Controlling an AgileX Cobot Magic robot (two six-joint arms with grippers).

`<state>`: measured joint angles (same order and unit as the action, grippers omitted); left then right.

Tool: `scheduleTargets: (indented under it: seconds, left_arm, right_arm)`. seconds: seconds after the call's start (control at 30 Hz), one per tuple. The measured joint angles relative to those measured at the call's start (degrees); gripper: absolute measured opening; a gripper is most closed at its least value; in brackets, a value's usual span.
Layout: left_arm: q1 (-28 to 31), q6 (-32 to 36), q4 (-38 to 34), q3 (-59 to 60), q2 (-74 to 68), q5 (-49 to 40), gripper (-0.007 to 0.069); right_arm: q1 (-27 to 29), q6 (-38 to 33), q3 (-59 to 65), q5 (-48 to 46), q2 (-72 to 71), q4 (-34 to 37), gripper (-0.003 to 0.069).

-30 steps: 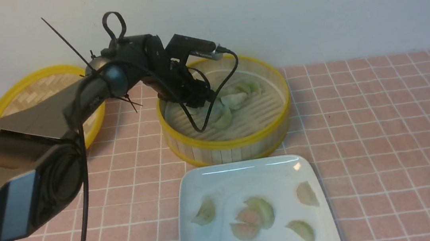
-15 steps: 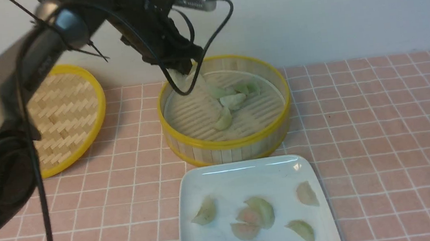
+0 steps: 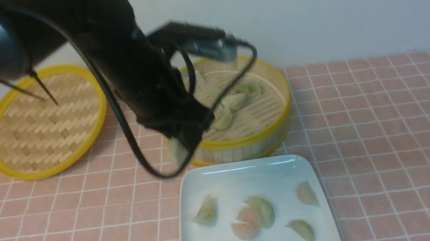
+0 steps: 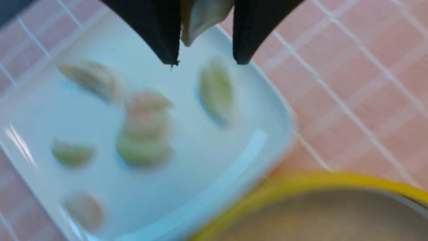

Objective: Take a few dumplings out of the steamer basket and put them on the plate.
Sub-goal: Use the left arm to put the dumpling into the plate

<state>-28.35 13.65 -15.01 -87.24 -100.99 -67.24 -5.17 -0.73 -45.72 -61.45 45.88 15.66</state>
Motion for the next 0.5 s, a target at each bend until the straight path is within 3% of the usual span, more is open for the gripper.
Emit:
scheduleTargets:
  seconds: [0.17,0.37,0.43,0.47,0.5]
  left_arm:
    - [-5.86,-0.08,-0.5,11.66,-1.21,8.99,0.0183]
    - [-8.82,-0.14,-0.39,13.64,-5.98,13.16,0.0195]
    - [-9.26,-0.14,-0.39,13.64,-7.28,13.73,0.0253]
    - [-9.45,-0.19,-0.23,13.64,-7.8,13.8,0.0321]
    - [-9.45,-0.19,-0.22,13.64,-7.82,13.8,0.0331]
  right_arm:
    - [0.0,-0.43,0.0,0.0,1.03,-0.33,-0.001]
    - [0.0,-1.12,-0.42,-0.12,2.39,-0.33,-0.001]
    - [0.0,-1.51,-1.57,-1.34,3.97,-0.4,-0.001]
    - [0.0,-1.62,-2.93,-2.2,5.25,-0.4,-0.001]
    - [0.0,-1.63,-3.14,-2.49,5.72,-0.4,-0.001]
